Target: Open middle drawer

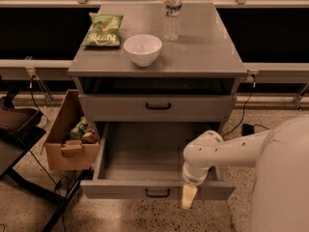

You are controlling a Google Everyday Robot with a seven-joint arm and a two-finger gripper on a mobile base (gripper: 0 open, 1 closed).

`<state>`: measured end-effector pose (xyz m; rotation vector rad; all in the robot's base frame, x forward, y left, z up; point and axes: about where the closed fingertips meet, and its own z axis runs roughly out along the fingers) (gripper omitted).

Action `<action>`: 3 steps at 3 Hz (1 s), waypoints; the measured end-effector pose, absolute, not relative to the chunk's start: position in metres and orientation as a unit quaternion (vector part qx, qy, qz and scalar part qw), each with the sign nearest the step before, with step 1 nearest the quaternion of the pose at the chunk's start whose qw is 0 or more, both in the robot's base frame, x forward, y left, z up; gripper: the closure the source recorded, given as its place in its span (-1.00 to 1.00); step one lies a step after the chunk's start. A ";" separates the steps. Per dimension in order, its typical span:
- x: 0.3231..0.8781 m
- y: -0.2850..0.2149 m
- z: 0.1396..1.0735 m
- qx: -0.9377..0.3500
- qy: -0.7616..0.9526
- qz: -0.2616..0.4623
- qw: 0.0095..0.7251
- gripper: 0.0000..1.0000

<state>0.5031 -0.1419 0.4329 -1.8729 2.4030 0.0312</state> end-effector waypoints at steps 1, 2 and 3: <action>0.503 -0.142 0.433 -0.614 0.788 0.010 0.047 -1.00; 0.495 -0.141 0.428 -0.615 0.787 0.008 0.041 -1.00; 0.445 -0.134 0.408 -0.603 0.797 0.017 0.016 -0.48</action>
Offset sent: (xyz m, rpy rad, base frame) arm -0.0187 0.0014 -0.0099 -0.0321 0.0134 0.0046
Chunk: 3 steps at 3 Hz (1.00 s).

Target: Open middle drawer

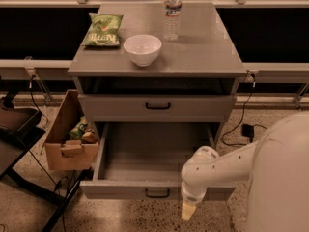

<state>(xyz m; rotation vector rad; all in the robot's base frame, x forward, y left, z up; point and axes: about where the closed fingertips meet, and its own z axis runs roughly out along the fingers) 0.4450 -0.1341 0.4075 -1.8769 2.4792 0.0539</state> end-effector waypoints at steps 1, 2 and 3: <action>0.431 -0.129 0.411 -0.606 0.795 0.016 0.005 0.01; 0.433 -0.128 0.417 -0.607 0.794 0.016 0.005 0.62; 0.434 -0.129 0.419 -0.607 0.794 0.016 0.005 1.00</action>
Offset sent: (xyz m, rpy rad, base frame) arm -0.2349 0.0050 0.0120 -0.1800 0.3106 -0.1921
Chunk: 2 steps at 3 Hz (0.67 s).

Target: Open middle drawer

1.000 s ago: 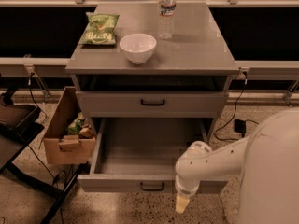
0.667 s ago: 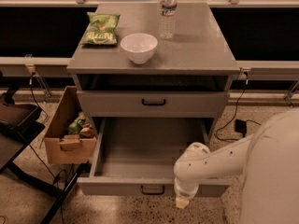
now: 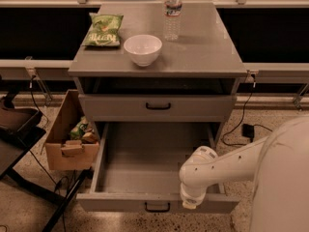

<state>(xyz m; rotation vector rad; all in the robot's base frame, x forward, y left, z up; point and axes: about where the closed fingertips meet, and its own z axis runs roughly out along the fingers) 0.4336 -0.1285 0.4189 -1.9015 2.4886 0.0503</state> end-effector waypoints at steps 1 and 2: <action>0.419 -0.129 0.420 -0.601 0.799 0.015 -0.005 1.00; 0.405 -0.129 0.421 -0.594 0.804 0.013 -0.012 1.00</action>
Offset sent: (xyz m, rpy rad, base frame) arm -0.2931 0.0047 0.0293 -0.2151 0.1998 -0.3251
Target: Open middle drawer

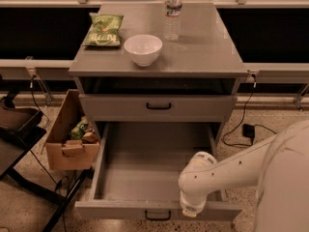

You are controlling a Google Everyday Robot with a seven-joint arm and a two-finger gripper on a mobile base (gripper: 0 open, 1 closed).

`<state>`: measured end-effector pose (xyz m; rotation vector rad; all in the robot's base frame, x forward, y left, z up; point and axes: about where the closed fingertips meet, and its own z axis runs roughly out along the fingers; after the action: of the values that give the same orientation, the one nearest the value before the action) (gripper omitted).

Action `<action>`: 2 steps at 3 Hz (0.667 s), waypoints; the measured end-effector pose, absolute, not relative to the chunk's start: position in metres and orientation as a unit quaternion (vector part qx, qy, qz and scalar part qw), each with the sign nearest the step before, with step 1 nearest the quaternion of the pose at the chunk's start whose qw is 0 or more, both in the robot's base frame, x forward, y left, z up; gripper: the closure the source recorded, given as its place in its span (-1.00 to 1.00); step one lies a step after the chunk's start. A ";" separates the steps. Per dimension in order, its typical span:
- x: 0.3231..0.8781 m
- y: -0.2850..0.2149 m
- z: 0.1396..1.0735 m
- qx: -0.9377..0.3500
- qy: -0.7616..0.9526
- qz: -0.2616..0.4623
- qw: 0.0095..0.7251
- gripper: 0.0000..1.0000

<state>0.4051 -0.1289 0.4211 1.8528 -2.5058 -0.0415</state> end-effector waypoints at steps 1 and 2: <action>0.405 -0.129 0.421 0.594 -0.804 -0.013 0.012 1.00; 0.391 -0.130 0.423 0.585 -0.811 -0.012 0.017 0.94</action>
Offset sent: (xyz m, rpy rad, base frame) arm -0.3267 -0.0079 0.0472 -0.1843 0.1190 -0.4982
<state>0.3913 -0.1299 0.4229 1.8187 -2.5194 -0.0368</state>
